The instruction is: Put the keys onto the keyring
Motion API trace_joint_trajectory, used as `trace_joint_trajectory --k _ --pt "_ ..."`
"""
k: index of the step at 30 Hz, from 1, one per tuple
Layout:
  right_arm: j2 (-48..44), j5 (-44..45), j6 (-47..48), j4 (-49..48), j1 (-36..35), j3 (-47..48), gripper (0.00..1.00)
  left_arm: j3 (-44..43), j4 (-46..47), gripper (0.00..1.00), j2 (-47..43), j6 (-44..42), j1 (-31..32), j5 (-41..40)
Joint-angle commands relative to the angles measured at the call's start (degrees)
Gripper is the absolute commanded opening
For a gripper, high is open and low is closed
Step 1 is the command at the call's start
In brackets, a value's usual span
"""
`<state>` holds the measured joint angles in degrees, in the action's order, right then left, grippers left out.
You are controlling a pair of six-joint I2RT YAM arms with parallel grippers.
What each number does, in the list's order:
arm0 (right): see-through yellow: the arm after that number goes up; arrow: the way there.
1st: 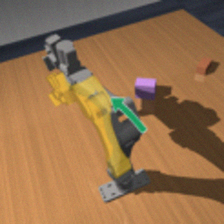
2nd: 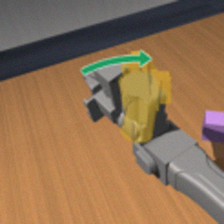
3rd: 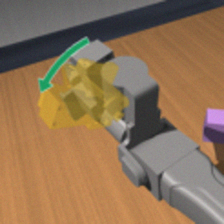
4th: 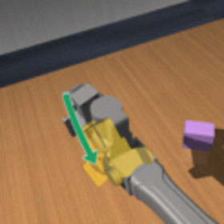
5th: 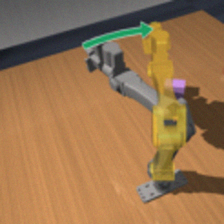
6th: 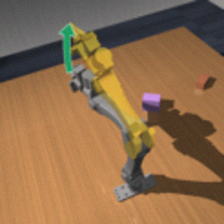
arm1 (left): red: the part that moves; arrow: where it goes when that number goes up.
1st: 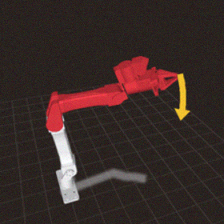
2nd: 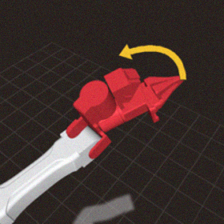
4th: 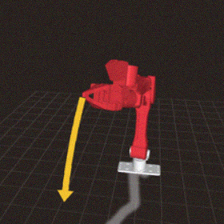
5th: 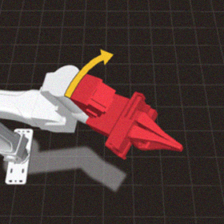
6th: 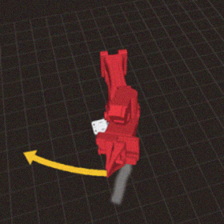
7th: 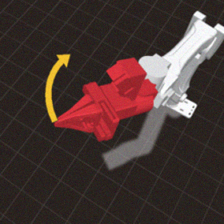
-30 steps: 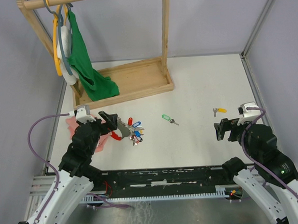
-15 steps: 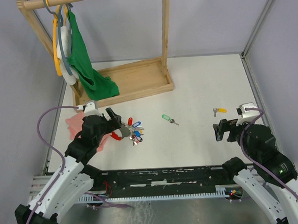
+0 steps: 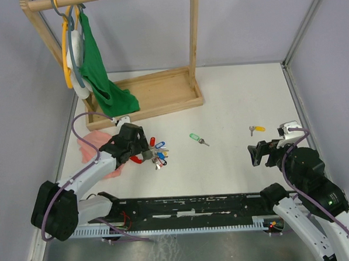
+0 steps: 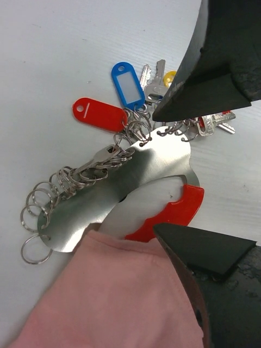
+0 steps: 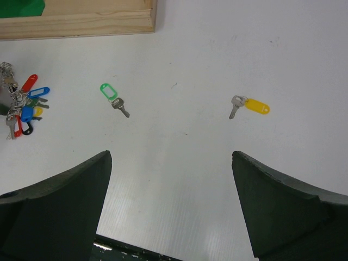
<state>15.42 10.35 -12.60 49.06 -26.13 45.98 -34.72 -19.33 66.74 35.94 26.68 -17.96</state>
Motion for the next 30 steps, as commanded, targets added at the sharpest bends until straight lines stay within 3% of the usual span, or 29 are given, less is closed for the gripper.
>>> trace_joint_trajectory --k 1,16,20,23,30 --pt "-0.4 -0.8 -0.1 -3.3 -0.2 -0.2 1.00 -3.9 3.6 0.78 3.6 1.2 1.8 -1.8" --pt "-1.1 -1.5 -0.1 -3.4 -0.2 -0.4 1.00 -6.3 6.1 0.68 18.3 0.2 3.1 -1.3" --pt "-1.1 -2.7 0.0 -3.7 -0.2 -0.2 1.00 -6.2 7.0 0.59 20.2 -1.4 4.0 2.0" --pt "-0.3 -4.9 -0.3 -4.2 -0.2 -0.1 1.00 -6.4 7.7 0.53 20.8 -4.1 6.1 4.7" --pt "5.4 -10.7 -2.8 -5.4 -0.2 1.1 1.00 -7.6 10.2 0.51 22.7 -12.7 15.0 10.1"
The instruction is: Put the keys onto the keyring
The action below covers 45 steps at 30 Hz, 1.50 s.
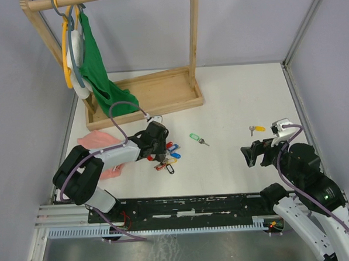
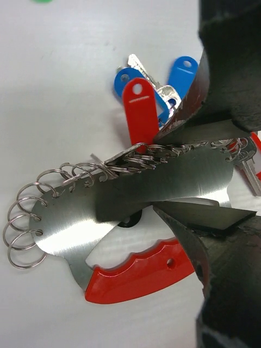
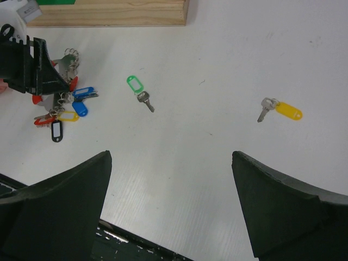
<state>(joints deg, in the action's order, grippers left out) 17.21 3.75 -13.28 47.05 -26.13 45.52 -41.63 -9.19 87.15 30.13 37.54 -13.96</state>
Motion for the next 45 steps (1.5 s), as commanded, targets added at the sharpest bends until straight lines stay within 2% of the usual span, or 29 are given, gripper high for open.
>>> trace_joint_trajectory --k 1,5,10,14,21,24,31,38,45 --pt "4.9 -4.5 -2.9 -3.4 -0.2 1.9 1.00 -0.8 0.3 0.51 2.5 -7.9 5.0 6.7" --pt "9.4 -7.6 -4.7 -7.0 -0.2 0.1 1.00 0.6 3.0 0.51 1.8 -10.5 7.8 8.6" --pt "17.0 -17.4 -4.5 -12.7 -0.2 -2.4 1.00 3.2 7.3 0.58 -2.6 -9.8 8.7 9.7" --pt "26.5 -23.4 -4.9 -19.6 -0.2 -3.2 0.97 6.4 11.2 0.63 -8.4 -6.7 7.1 9.4" --pt "44.8 -31.5 -6.9 -38.2 -0.8 -3.9 0.87 9.9 15.1 0.63 -11.3 -3.3 1.5 13.9" --pt "52.3 -32.0 -7.5 -42.6 -2.1 -2.1 0.86 10.7 15.6 0.61 -11.7 -3.4 -1.8 17.1" --pt "69.4 -34.4 -8.5 -52.4 -6.2 2.7 0.73 11.6 17.7 0.51 -9.7 -3.1 -4.6 21.1" --pt "80.3 -26.2 -10.7 -52.8 -12.2 9.9 0.67 13.3 19.4 0.48 -7.3 -3.0 -4.8 20.2" --pt "87.3 -21.2 -16.7 -55.2 -15.6 11.6 0.59 14.0 20.9 0.47 -6.5 -2.0 -4.8 21.3"
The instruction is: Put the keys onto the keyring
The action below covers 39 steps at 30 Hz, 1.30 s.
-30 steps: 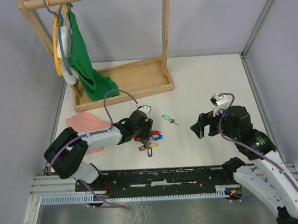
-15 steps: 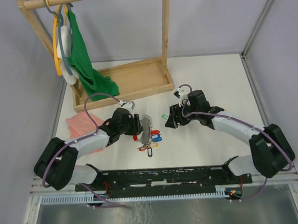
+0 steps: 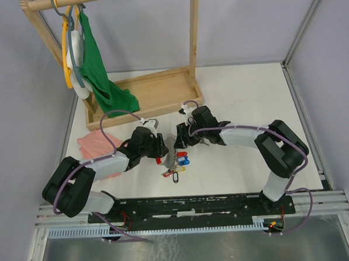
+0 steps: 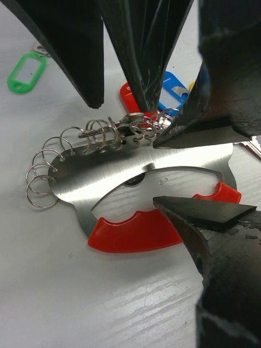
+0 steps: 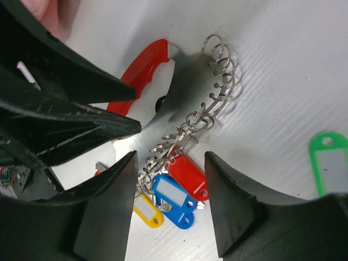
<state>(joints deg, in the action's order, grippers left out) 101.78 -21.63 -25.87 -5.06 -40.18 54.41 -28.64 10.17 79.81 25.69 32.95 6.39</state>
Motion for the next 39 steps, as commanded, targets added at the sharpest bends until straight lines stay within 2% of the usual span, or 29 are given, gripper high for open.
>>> trace_joint_trajectory --k 1,6,8,10,14,18,23,31,39 --pt "3.4 4.8 -4.8 -3.1 -1.8 2.8 0.58 1.1 1.6 0.47 0.9 2.5 -0.2 1.0" --pt "5.2 5.8 -6.0 -2.8 -2.9 3.4 0.53 1.4 2.1 0.47 0.9 3.0 -0.2 1.0" --pt "5.4 6.1 -5.5 -2.8 -3.0 3.4 0.48 1.9 2.7 0.47 0.3 3.3 -0.3 0.9" --pt "5.2 5.9 -4.4 -2.4 -3.0 3.8 0.39 2.2 3.1 0.47 -0.4 3.5 -0.3 0.7" --pt "4.2 6.6 -1.7 0.3 -2.9 5.4 0.15 2.7 3.1 0.48 -2.4 3.7 -0.6 -0.1" --pt "1.9 8.1 0.8 2.8 -2.9 5.8 0.01 3.5 3.5 0.50 -4.6 4.7 -1.8 -0.4" --pt "-2.0 8.3 5.4 6.6 -3.0 6.6 0.01 5.1 6.5 0.55 -7.3 7.4 -3.3 1.1" --pt "-6.7 9.0 18.3 19.5 -4.2 14.0 0.01 6.2 11.4 0.62 -10.2 11.1 -4.8 3.8" --pt "-8.9 7.7 31.5 31.2 -5.2 20.8 0.01 10.2 17.1 0.76 -17.2 7.0 -5.8 1.8"
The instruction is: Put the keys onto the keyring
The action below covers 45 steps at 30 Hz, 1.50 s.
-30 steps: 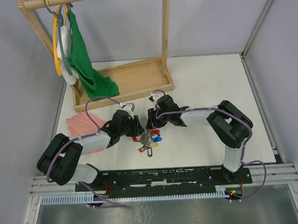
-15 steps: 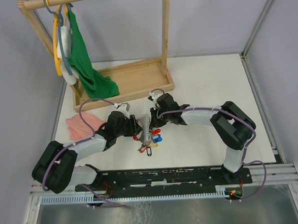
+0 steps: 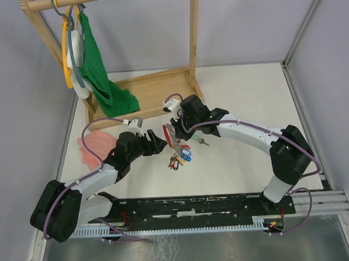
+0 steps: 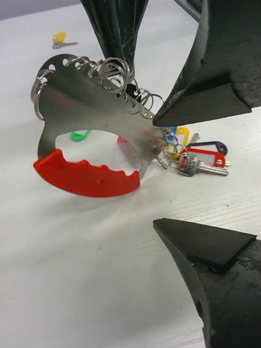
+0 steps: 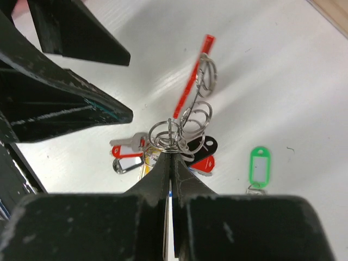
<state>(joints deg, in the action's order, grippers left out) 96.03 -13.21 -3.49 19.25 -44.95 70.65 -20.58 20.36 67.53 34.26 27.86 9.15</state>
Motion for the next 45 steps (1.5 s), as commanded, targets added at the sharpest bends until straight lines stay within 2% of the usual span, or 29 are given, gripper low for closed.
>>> trace_joint_trajectory --k 1,4,8,11,19,25,30,35,39,45 --pt "-3.3 -1.4 10.8 8.6 -0.5 5.4 0.01 2.7 7.6 0.77 -6.1 -2.6 -0.7 -1.3" --pt "-3.4 -2.3 15.4 14.1 -1.0 7.9 0.01 4.8 11.3 0.82 -10.0 -6.1 -0.7 -1.6" --pt "-4.4 -2.9 19.4 17.8 -1.3 8.0 0.01 8.6 21.1 0.88 -11.0 -12.1 -0.7 -0.6" --pt "-4.8 -4.1 22.4 20.4 -1.4 8.1 0.01 9.8 28.9 0.90 -8.9 -16.1 -0.9 4.5" --pt "-7.2 -5.7 30.0 22.9 -2.7 7.0 0.01 10.8 39.4 0.89 -4.4 -27.1 -0.9 14.9" --pt "-9.2 -6.0 36.7 23.5 -2.9 5.8 0.01 10.7 39.5 0.88 -5.0 -36.6 -0.9 25.5" --pt "-9.9 -7.8 38.7 23.4 -3.6 5.0 0.01 10.6 43.2 0.85 -1.9 -40.6 -0.9 30.8" --pt "-8.8 -6.7 39.7 24.6 -4.1 5.3 0.01 6.2 36.2 0.83 -0.3 -46.0 -0.9 36.7" --pt "-8.6 -6.0 39.7 23.9 -4.3 4.8 0.01 2.5 28.4 0.76 0.7 -50.4 -0.9 41.0" --pt "-8.0 -6.3 39.7 23.3 -4.6 4.6 0.01 -0.2 24.8 0.61 3.5 -50.9 -0.9 46.8"
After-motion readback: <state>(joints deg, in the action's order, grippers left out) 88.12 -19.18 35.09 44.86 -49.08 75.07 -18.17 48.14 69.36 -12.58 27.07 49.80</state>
